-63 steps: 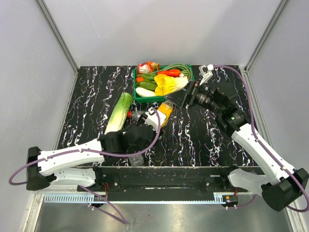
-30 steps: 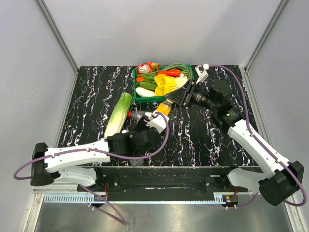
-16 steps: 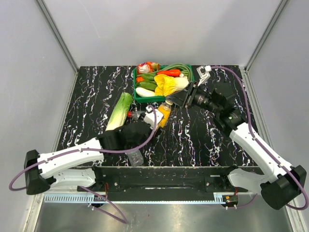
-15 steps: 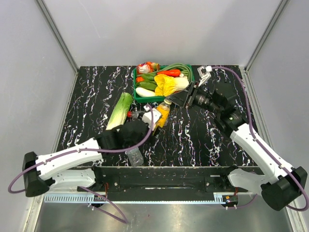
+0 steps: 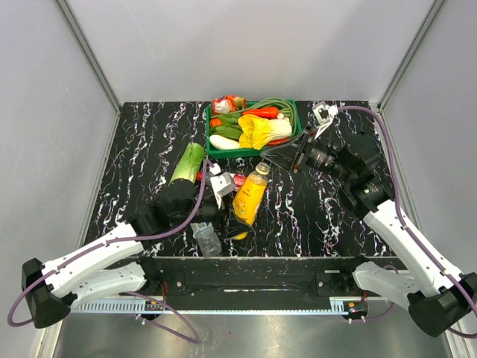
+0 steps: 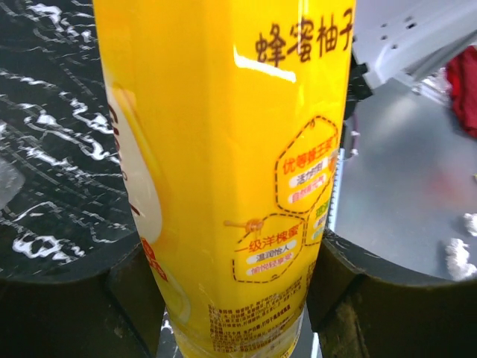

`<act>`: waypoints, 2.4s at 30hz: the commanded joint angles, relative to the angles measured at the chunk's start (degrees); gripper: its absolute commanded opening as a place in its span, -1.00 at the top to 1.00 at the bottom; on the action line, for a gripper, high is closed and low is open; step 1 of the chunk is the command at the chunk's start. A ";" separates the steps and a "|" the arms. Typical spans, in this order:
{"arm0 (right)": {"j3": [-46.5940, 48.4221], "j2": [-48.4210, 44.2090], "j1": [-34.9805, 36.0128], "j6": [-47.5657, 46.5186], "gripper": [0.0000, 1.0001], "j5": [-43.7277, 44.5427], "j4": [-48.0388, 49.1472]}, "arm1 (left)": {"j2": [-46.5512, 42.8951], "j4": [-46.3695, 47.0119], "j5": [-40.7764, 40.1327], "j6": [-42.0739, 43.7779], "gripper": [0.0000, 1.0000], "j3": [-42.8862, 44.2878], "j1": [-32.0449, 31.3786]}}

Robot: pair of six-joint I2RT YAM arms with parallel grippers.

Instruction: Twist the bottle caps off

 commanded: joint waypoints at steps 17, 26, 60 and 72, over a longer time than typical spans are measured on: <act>-9.09 -3.35 0.30 -6.80 1.00 18.16 -8.20 | -3.72 10.64 5.50 -7.48 1.00 -4.57 9.31; -17.45 -1.25 0.03 -5.57 1.00 44.10 -13.31 | -3.98 11.43 5.23 -8.98 1.00 -5.71 9.84; -18.24 11.77 -10.95 -2.05 -0.99 34.89 -13.31 | -4.07 11.43 6.12 -9.16 1.00 -3.87 9.75; -14.64 3.25 -10.95 -7.14 -0.99 25.41 -15.95 | -2.67 9.94 3.65 -8.45 1.00 -3.78 9.75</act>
